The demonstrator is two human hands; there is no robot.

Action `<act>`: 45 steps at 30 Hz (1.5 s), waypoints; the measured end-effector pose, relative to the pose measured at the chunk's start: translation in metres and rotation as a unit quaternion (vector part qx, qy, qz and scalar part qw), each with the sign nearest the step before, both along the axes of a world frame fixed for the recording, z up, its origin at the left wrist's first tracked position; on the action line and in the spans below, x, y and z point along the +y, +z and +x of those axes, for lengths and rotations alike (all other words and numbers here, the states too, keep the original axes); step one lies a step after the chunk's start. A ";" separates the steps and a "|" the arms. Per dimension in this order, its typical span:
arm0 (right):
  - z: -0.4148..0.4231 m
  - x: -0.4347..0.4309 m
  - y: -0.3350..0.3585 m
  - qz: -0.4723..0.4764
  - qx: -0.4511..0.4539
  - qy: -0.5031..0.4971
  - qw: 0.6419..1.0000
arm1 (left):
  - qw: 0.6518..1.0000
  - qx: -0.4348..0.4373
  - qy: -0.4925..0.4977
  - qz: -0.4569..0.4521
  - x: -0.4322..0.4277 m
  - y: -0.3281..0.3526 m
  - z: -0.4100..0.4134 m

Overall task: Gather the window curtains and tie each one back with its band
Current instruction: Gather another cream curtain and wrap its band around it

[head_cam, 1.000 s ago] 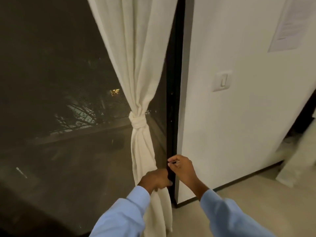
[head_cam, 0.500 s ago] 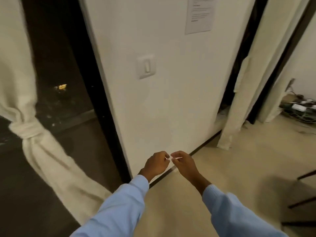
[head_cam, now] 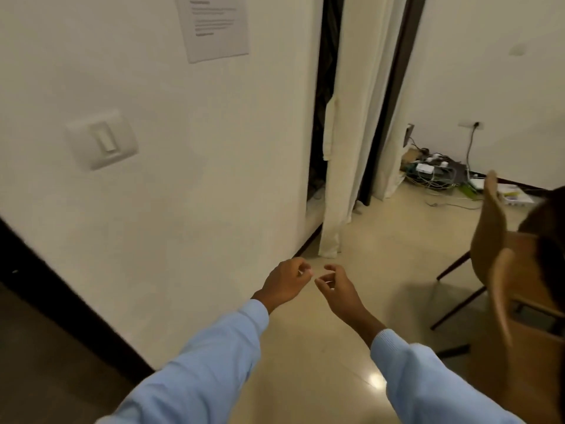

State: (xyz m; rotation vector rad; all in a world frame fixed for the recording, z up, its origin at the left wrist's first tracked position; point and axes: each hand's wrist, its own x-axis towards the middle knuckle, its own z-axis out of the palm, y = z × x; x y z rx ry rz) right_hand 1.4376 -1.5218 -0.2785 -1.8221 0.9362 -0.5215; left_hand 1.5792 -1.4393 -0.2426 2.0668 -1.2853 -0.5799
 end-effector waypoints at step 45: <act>0.099 -0.588 0.082 -0.114 -0.032 -0.026 0.993 | 0.984 -0.088 -0.039 -0.152 -0.597 0.050 0.121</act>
